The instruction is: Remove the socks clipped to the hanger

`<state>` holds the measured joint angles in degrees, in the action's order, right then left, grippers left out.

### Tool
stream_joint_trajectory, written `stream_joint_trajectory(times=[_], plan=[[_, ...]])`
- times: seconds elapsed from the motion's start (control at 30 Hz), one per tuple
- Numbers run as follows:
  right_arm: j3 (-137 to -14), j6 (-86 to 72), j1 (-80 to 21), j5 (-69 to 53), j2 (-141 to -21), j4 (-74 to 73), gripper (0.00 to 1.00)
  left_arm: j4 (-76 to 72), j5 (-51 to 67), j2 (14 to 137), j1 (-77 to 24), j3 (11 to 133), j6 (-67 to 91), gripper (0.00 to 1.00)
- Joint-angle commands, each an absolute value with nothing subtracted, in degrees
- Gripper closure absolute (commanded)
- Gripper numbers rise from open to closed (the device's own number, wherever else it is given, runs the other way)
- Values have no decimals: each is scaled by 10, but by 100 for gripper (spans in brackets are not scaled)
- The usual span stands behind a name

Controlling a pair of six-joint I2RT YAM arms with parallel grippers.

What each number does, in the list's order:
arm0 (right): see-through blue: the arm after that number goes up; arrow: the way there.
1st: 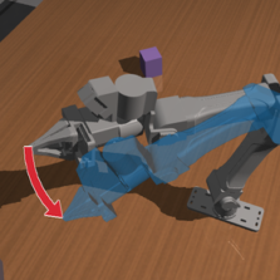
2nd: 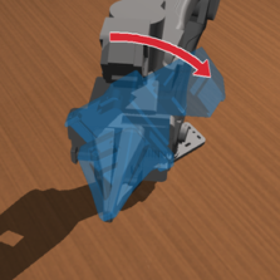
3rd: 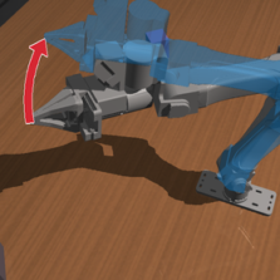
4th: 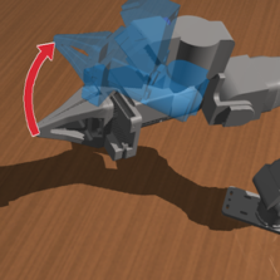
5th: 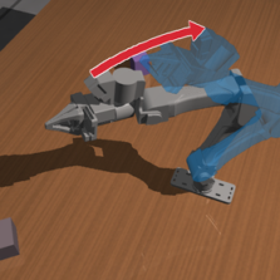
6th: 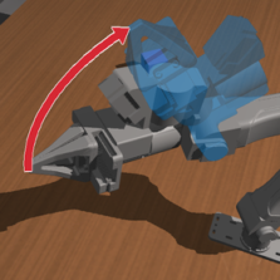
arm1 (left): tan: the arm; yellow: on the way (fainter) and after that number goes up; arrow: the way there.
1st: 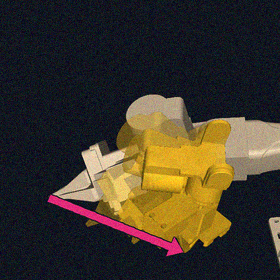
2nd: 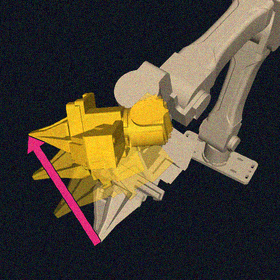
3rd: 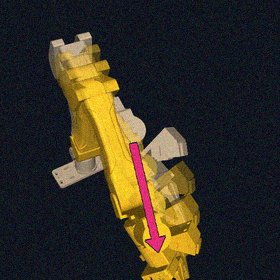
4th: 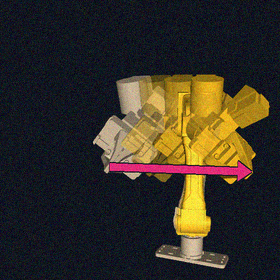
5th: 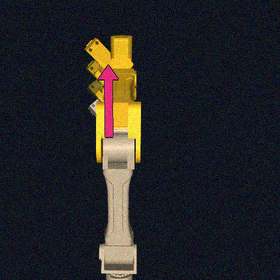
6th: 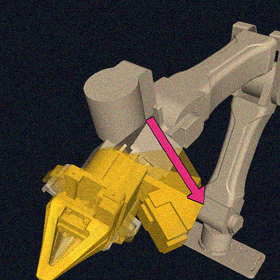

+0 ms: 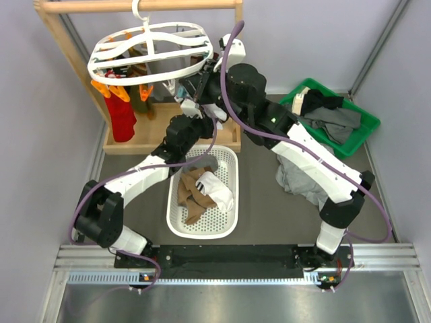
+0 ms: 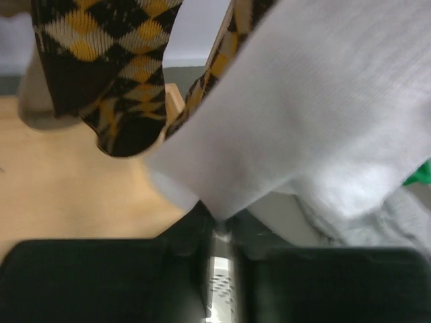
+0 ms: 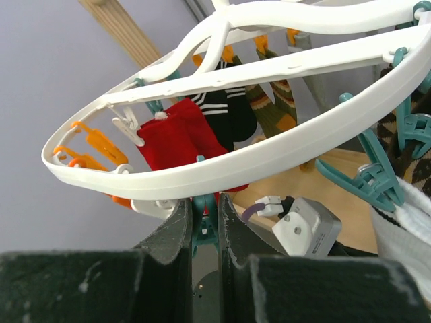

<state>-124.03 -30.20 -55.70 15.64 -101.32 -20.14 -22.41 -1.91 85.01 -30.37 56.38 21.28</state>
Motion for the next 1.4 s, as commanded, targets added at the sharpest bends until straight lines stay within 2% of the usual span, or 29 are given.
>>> stream_joint_trajectory(times=[0.0,0.23,0.33,0.4,0.43,0.5,0.53,0.63,0.9,1.03,1.23,1.37], plan=[[-1231,-310,-563,143,-980,-168,100,-258,-12,839,-305,585,199,100],[-1225,-308,-563,149,-976,-162,100,-220,-3,753,-306,549,203,100],[-1216,-302,-563,136,-969,-151,98,-209,50,705,-305,516,214,100],[-1213,-297,-563,131,-965,-156,91,-194,69,680,-305,500,225,100],[-1215,-285,-563,129,-964,-163,81,-191,88,655,-305,493,229,100],[-1213,-267,-563,118,-958,-173,69,-176,99,630,-305,470,245,100],[-1211,-249,-563,116,-950,-179,60,-168,103,609,-305,460,250,100],[-1195,-219,-563,115,-926,-206,47,-147,130,573,-304,436,263,100],[-1216,-158,-563,138,-901,-328,26,-75,141,507,-305,413,286,100],[-1214,-135,-563,177,-896,-342,23,-44,152,479,-305,408,293,100],[-1216,-120,-555,181,-904,-328,26,-30,170,442,-305,399,313,100],[-1200,-126,-535,101,-908,-295,26,-19,188,435,-304,398,325,100]])
